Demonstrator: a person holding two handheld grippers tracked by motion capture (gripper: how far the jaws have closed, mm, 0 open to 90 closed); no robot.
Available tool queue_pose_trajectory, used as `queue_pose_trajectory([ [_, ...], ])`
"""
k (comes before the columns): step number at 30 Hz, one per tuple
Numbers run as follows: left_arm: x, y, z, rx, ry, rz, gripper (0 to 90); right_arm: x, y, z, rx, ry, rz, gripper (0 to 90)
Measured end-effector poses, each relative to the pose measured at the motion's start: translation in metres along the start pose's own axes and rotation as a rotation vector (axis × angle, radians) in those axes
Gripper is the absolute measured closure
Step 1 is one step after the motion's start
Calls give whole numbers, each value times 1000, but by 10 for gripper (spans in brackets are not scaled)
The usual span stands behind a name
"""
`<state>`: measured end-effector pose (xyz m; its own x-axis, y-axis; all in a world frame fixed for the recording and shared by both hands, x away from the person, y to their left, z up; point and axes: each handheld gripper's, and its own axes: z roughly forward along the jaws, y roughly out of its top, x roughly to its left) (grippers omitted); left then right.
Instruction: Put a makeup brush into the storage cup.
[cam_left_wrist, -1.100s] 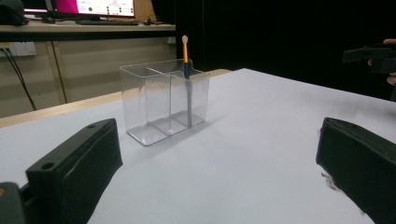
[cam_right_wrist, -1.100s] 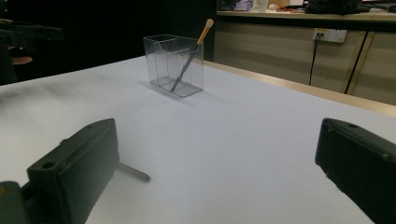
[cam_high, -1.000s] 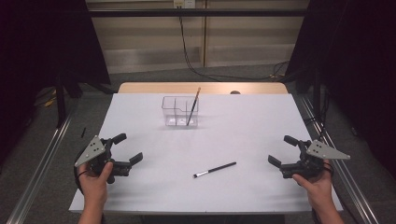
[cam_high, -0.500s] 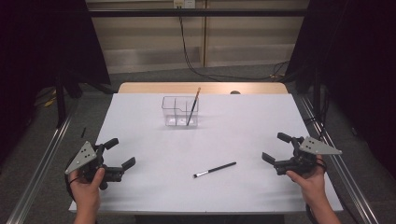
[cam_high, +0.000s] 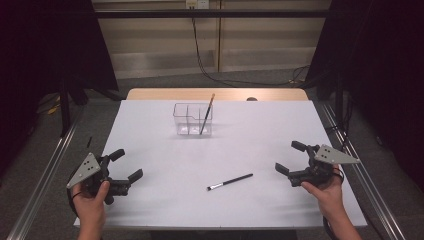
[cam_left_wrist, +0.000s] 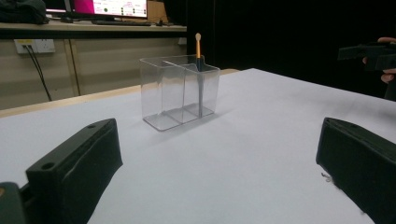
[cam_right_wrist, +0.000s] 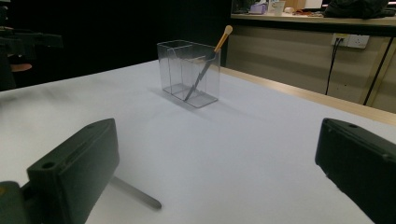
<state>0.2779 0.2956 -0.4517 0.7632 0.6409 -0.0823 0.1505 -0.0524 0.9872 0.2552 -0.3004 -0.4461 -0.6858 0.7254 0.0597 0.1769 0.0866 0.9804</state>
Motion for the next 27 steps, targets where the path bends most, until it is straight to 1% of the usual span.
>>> queue_pose_trajectory([
  [2, 0, 0, 0, -4, -2, -3, 0, 0, 0, 1, 4, 1, -4, 0],
  [5, -1, -2, 1, -6, -2, -18, 0, 1, 1, 2, 5, -1, -3, 0],
  [6, -1, -2, 2, -3, 4, -15, 0, 1, 2, 3, 2, -2, -4, 0],
  [8, -1, -2, 3, 3, -3, -8, 0, 2, 3, 3, -5, 2, -7, 0],
  [10, -1, 1, 4, -7, -7, -3, 0, 2, 3, 3, -3, 2, -10, 0],
  [11, -2, 1, 5, -17, -8, -13, 0, 2, 3, 3, 3, 1, -11, 0],
  [13, -1, 1, 8, -11, -11, -10, 0, 3, 3, 2, 4, -2, -5, 0],
  [16, 0, -1, 10, -12, -8, -26, 0, 3, 2, 1, 0, -2, 2, 0],
  [18, 1, -2, 11, 3, -8, -10, 0, 3, 2, 3, 3, -2, 1, 0],
  [20, 1, -2, 12, 13, -13, -8, 0, 4, 3, 4, -1, -1, 7, 0],
  [23, 0, -2, 13, 8, -10, -16, 0, 5, 4, 7, 1, 7, 1, 0],
  [24, 0, -2, 14, 10, -8, -9, 0, 6, 3, 8, 4, 10, -2, 0],
  [25, 0, -2, 14, 8, -11, -13, 0, 6, 3, 9, 10, 10, -5, 0],
  [26, -1, -2, 15, 6, -5, -19, 0, 6, 3, 9, 11, 13, -5, 0],
  [27, 0, -1, 14, 8, -4, -15, 0, 6, 3, 10, 12, 14, -6, 0],
])
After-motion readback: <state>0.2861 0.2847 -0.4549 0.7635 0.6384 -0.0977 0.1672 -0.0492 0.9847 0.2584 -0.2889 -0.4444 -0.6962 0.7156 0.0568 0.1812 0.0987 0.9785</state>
